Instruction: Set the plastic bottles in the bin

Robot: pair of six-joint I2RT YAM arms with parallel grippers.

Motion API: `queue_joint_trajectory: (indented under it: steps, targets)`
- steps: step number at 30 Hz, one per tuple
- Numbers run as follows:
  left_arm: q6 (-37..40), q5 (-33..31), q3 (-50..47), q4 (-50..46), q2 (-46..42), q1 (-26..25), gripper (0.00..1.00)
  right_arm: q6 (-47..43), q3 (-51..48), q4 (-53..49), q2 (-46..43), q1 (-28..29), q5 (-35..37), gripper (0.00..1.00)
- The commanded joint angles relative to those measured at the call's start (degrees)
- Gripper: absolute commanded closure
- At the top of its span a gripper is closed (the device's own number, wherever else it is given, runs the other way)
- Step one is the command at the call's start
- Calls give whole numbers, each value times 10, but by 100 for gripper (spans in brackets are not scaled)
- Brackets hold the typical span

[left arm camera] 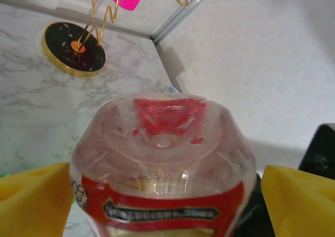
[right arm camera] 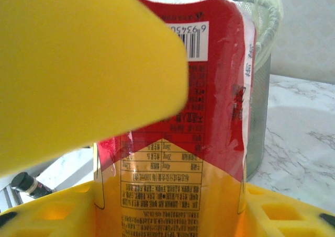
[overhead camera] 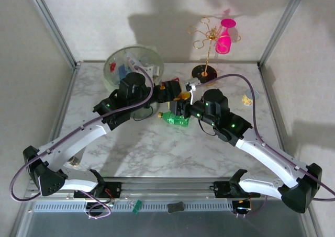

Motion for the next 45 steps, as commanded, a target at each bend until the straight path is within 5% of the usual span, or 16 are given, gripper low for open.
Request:
queue_joint_trajectory:
  steps: [1,10,14,20,36,45]
  targets:
    - [11,17,23,-1,0,-6,16,8,6,-2,-15,6,0,45]
    - [24,32,24,3,9,-10,48,10,1,-8,-13,7,18,45]
    - [27,24,24,3,4,-10,49,11,-2,-10,-14,7,23,40]
    - [39,-3,38,-15,1,2,50,15,0,-14,-20,7,37,9]
    - [-17,32,104,-22,20,231,52,11,-10,-43,-44,7,118,7]
    - [-24,-32,101,-44,22,268,58,7,-18,-50,-40,6,122,7]
